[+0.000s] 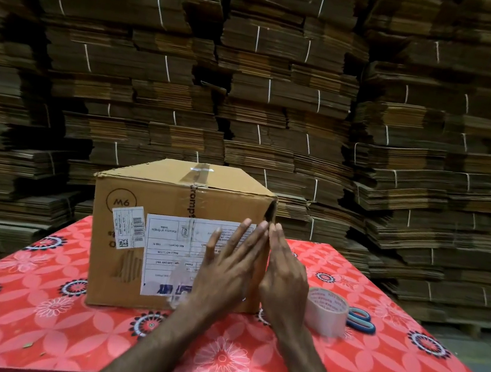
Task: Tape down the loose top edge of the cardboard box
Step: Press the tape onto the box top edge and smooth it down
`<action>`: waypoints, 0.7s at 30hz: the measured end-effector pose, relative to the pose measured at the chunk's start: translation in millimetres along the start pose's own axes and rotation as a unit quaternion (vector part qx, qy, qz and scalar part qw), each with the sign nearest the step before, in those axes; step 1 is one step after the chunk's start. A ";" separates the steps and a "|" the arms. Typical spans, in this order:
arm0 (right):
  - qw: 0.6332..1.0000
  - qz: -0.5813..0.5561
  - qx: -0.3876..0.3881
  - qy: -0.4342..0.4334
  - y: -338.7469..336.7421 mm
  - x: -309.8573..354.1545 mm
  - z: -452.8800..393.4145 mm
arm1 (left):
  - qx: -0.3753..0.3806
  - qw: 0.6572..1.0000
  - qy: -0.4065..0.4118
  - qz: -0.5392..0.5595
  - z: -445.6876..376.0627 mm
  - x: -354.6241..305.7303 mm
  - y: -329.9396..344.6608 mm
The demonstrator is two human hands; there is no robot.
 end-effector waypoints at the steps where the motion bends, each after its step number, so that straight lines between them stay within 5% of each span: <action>1: 1.000 -0.009 -0.006 0.002 -2.0 1.0 -1.5 | -0.005 1.000 -0.001 0.004 -1.6 -1.0 -0.5; 21: 0.995 -0.073 -0.002 0.072 2.8 -18.0 -4.6 | 0.000 0.998 -0.046 0.042 -15.3 -3.1 2.4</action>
Point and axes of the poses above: each hand's wrist, its own z-axis away from the middle knuckle, its own y-axis out of the palm, x = y × z, the point moved 10 cm from there along -z, towards the middle knuckle, and after that the axes turned 15 degrees about y, right-handed, at the moved point
